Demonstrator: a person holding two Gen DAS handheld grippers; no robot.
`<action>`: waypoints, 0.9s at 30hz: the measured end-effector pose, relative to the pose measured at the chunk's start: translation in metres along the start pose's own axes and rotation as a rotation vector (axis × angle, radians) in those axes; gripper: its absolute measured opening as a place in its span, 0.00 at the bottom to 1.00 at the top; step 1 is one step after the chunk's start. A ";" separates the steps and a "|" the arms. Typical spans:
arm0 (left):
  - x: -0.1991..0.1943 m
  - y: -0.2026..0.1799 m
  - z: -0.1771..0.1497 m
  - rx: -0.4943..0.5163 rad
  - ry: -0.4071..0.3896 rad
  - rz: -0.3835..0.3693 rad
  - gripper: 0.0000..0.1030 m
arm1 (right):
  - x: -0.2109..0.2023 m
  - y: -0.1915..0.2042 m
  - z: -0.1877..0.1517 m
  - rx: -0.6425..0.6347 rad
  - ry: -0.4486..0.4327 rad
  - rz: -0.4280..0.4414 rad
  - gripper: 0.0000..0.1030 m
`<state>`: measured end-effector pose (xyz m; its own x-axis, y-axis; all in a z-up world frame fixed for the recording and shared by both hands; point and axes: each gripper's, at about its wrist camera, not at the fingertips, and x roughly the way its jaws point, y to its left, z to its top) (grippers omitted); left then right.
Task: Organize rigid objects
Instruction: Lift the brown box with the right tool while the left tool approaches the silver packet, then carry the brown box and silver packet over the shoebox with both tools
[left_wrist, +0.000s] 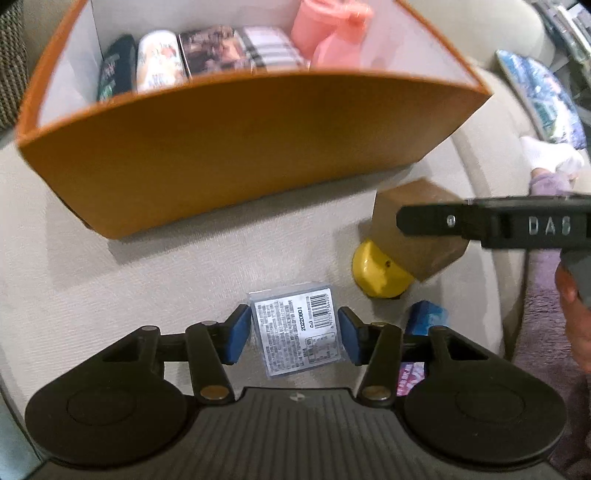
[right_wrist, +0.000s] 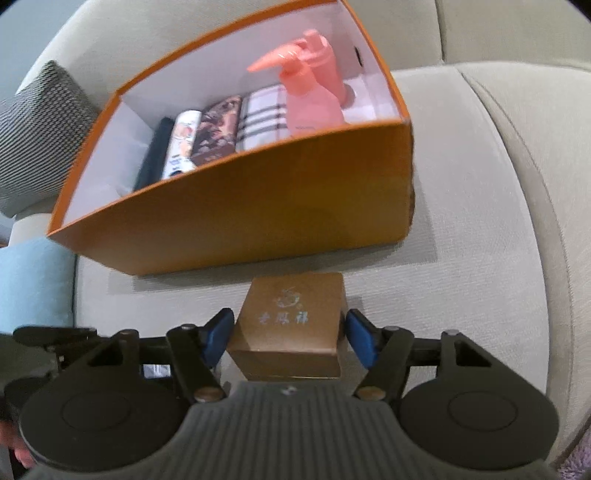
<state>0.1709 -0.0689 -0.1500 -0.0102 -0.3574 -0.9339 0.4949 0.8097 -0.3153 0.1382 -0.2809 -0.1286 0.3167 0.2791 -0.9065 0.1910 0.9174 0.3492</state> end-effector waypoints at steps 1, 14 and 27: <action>-0.006 0.000 0.000 0.006 -0.017 -0.005 0.56 | -0.005 0.002 -0.002 -0.006 -0.006 0.006 0.65; -0.100 -0.001 -0.002 0.044 -0.226 -0.046 0.55 | -0.079 0.043 -0.003 -0.098 -0.158 0.110 0.64; -0.120 0.034 0.090 -0.091 -0.311 -0.028 0.55 | -0.057 0.067 0.091 -0.084 -0.248 0.105 0.64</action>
<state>0.2667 -0.0405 -0.0336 0.2507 -0.4935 -0.8328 0.4179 0.8312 -0.3667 0.2173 -0.2615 -0.0319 0.5501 0.3054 -0.7773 0.0710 0.9103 0.4079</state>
